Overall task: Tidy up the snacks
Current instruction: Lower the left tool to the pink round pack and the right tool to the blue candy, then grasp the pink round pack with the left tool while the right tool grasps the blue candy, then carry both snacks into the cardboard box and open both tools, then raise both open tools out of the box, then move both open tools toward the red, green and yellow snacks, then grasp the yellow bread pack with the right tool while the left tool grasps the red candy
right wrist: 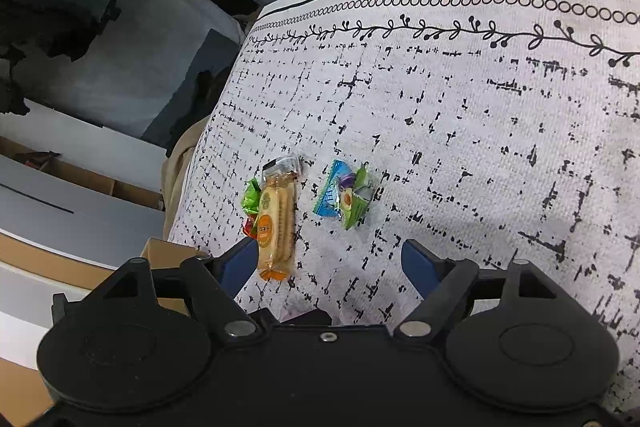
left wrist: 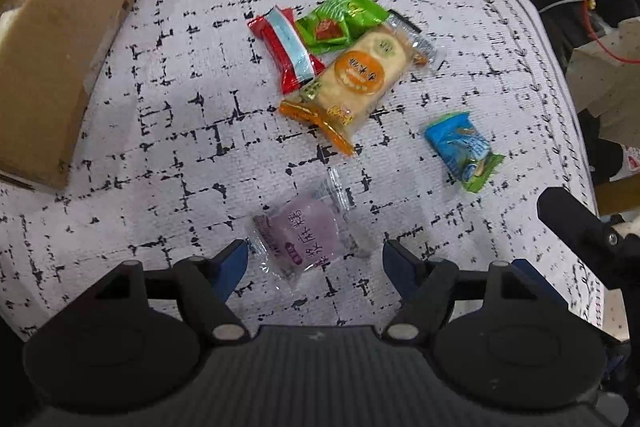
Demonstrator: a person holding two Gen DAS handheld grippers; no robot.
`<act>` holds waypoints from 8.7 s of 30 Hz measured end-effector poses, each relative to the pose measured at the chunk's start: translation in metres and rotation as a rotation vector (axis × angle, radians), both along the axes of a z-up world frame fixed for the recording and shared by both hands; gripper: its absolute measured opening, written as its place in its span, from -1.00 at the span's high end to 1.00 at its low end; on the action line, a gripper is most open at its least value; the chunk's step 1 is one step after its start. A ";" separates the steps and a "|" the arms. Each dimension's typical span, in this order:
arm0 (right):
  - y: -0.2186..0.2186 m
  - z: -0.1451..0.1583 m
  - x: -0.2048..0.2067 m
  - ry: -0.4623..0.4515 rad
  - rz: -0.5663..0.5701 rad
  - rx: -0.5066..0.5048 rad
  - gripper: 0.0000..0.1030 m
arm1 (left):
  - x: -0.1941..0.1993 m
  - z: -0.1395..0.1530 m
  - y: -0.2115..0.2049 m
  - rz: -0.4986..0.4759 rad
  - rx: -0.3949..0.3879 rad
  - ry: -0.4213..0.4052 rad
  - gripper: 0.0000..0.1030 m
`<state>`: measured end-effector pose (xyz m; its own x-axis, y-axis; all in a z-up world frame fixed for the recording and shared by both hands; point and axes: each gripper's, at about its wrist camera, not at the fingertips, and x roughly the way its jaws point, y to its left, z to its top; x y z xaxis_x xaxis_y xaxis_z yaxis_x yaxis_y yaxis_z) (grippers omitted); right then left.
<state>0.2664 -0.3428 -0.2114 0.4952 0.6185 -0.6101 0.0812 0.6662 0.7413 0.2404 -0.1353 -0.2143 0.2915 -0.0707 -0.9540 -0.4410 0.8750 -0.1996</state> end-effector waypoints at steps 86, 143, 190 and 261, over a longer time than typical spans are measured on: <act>0.114 0.122 -0.047 -0.248 0.090 -0.010 0.78 | -0.063 0.139 0.123 0.125 -0.070 -0.319 0.29; 0.288 0.091 -0.021 -0.113 0.297 -0.109 0.24 | -0.032 0.109 0.302 0.338 -0.179 -0.292 0.26; 0.129 0.119 -0.042 -0.210 0.046 -0.137 -0.73 | -0.055 0.151 0.187 0.178 -0.021 -0.273 -0.85; 0.092 -0.044 0.056 -0.029 0.102 0.092 -0.06 | 0.090 -0.001 0.079 0.096 -0.012 -0.092 0.15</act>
<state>0.3226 -0.2513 -0.2550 0.4440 0.7193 -0.5343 -0.0059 0.5987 0.8010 0.3304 -0.0567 -0.2153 0.3839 -0.0497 -0.9220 -0.5020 0.8269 -0.2536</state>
